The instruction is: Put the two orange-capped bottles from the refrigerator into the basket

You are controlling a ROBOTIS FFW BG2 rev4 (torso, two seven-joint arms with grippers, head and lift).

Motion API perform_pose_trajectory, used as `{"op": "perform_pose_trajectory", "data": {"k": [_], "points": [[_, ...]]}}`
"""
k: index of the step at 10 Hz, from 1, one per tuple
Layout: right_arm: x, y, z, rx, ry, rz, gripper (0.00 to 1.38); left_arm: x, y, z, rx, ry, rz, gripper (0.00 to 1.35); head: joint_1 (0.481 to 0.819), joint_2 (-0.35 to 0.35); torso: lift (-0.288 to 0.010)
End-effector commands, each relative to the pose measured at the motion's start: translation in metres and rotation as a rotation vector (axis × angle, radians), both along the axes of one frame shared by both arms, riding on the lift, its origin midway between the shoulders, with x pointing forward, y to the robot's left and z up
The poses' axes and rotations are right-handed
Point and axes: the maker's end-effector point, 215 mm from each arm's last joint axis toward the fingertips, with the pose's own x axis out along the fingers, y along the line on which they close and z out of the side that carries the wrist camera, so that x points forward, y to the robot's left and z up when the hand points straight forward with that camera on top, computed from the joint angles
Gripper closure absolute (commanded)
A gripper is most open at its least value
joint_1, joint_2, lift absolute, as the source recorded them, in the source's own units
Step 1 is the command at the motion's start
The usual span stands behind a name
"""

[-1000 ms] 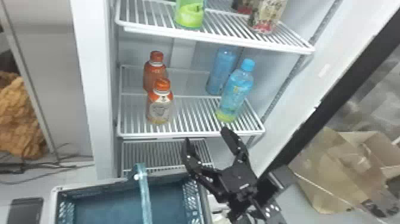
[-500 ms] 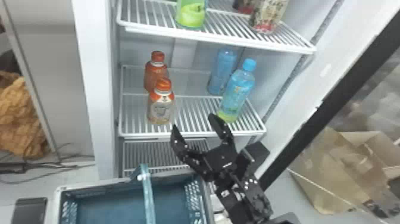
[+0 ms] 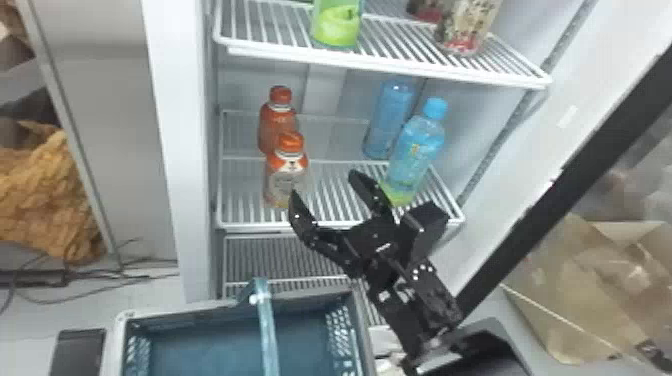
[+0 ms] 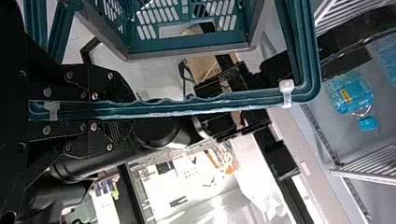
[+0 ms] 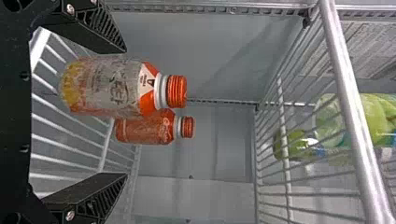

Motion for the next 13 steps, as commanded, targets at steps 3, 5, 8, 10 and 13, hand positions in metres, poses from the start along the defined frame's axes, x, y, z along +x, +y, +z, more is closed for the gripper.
{"op": "perform_pose_trajectory", "data": {"k": [3,5,8,10,13], "points": [[0.023,0.031,-0.003,0.004,0.013,0.068,0.11,-0.001,-0.002,0.001,-0.005,0.000,-0.004,1.19,0.695,-0.255,-0.288],[0.031,0.046,-0.004,0.008,0.021,0.096,0.11,0.000,-0.002,0.002,-0.009,0.000,-0.006,1.19,0.695,-0.219,-0.288],[0.046,0.043,-0.007,-0.009,0.030,0.085,0.24,-0.003,-0.005,0.003,-0.015,0.003,-0.018,1.19,0.695,-0.201,-0.288],[0.044,0.042,-0.010,-0.012,0.040,0.085,0.84,-0.004,-0.006,0.005,-0.021,0.001,-0.023,1.19,0.695,-0.202,-0.288],[0.031,0.030,0.010,0.002,0.005,0.063,0.86,-0.003,-0.007,0.005,-0.023,-0.001,-0.027,1.19,0.695,-0.214,-0.288]]}}
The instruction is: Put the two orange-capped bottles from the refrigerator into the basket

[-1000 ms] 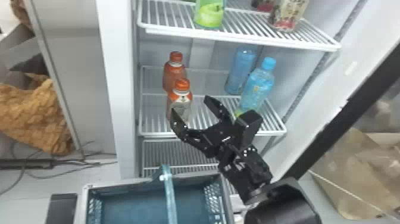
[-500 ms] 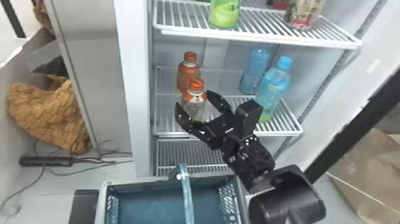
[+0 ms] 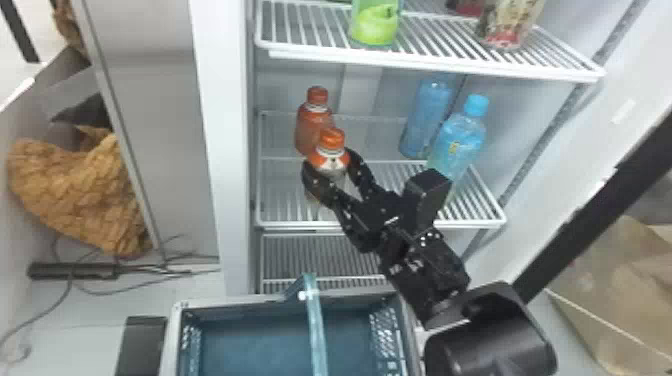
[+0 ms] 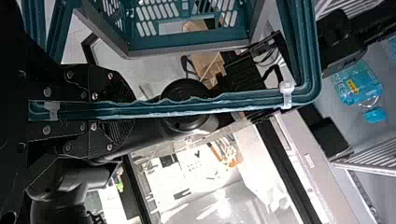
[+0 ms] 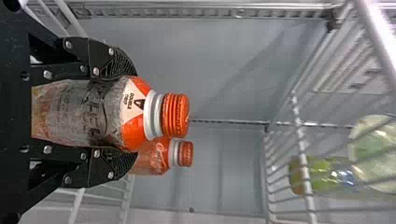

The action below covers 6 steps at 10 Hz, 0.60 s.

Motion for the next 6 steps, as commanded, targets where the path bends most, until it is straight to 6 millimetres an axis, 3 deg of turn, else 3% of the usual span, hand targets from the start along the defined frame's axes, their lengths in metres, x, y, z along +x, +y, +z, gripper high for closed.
{"op": "perform_pose_trajectory", "data": {"k": [1,3,6], "points": [[-0.006,-0.008,0.010,0.004,-0.019,-0.013,0.86,0.000,0.000,0.000,0.000,-0.002,-0.002,1.19,0.695,-0.225,-0.288],[-0.034,-0.011,0.028,0.042,-0.015,0.006,0.86,0.001,-0.002,0.001,-0.002,-0.006,-0.006,1.19,0.695,-0.240,-0.288],[-0.108,0.000,0.032,0.065,0.103,0.089,0.86,0.002,-0.003,0.003,-0.007,-0.007,-0.006,1.19,0.695,-0.255,-0.288]]}}
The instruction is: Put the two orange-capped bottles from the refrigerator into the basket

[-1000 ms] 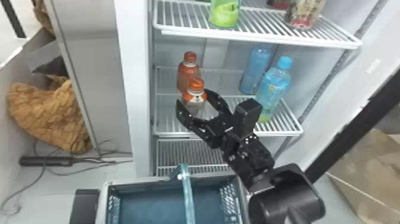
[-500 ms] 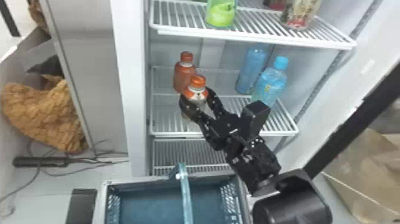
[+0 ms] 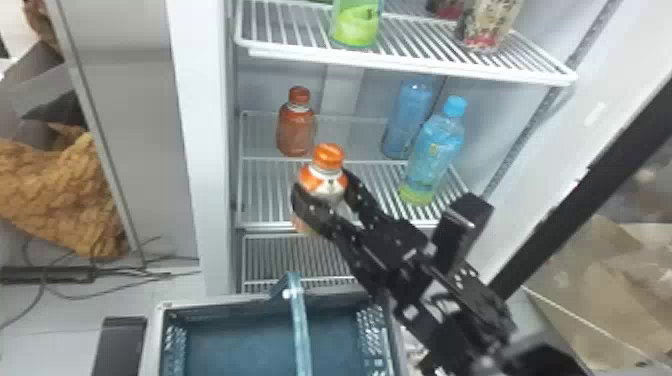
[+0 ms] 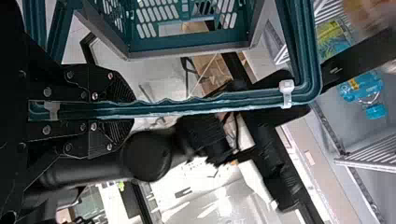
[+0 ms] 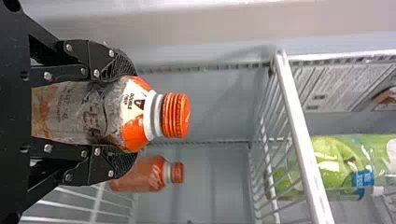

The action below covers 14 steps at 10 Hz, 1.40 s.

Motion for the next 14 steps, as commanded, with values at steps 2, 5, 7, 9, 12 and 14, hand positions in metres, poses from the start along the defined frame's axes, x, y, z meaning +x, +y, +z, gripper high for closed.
{"op": "perform_pose_trajectory", "data": {"k": [2,5,7,9,12,14], "points": [[-0.053,-0.006,0.023,-0.002,0.050,0.010,0.86,-0.001,-0.001,0.000,-0.002,0.001,-0.002,1.19,0.695,-0.270,-0.288],[-0.102,-0.013,0.033,-0.089,0.141,0.027,0.86,-0.001,-0.001,0.001,-0.003,0.001,-0.004,1.19,0.695,-0.313,-0.288],[-0.121,-0.029,0.029,-0.165,0.196,-0.007,0.86,-0.002,-0.001,0.000,-0.001,0.003,-0.003,1.19,0.695,-0.350,-0.288],[-0.132,-0.033,0.017,-0.172,0.257,-0.010,0.86,-0.003,-0.001,0.000,-0.001,0.003,-0.005,1.19,0.695,-0.350,-0.288],[-0.156,-0.027,0.002,-0.168,0.372,0.028,0.86,-0.002,0.000,-0.002,0.001,0.006,0.000,1.19,0.695,-0.350,-0.288],[-0.174,-0.026,-0.024,-0.184,0.482,0.054,0.86,-0.002,0.000,-0.002,0.003,0.006,0.000,1.19,0.695,-0.350,-0.288]]}}
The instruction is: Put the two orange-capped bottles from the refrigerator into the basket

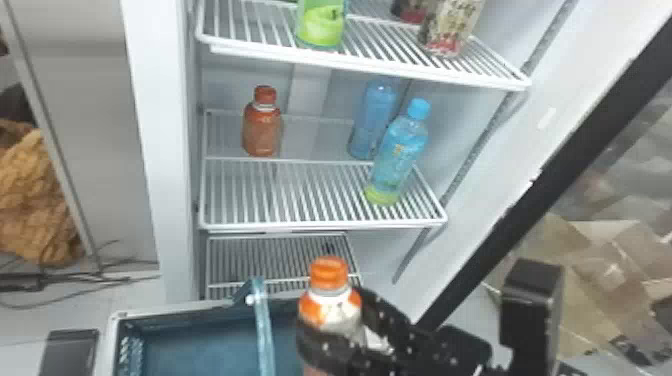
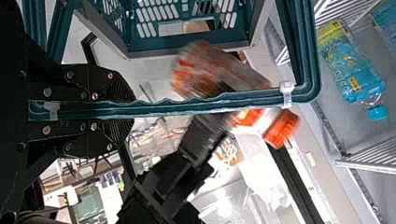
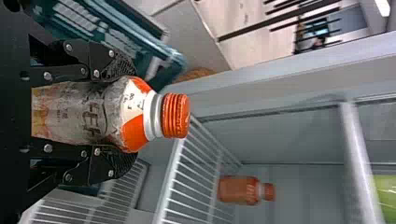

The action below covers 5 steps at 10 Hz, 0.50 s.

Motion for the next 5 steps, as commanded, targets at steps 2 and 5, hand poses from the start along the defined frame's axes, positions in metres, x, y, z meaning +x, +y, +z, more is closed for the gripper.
{"op": "perform_pose_trajectory", "data": {"k": [2,5], "points": [[-0.019,-0.005,-0.031,-0.022,0.134,-0.007,0.86,0.000,0.000,-0.001,0.002,0.000,0.001,1.19,0.695,-0.350,-0.288],[-0.013,0.017,-0.025,0.024,0.128,0.054,0.87,0.001,-0.004,0.002,0.001,-0.014,-0.014,1.19,0.695,-0.350,-0.288]]}}
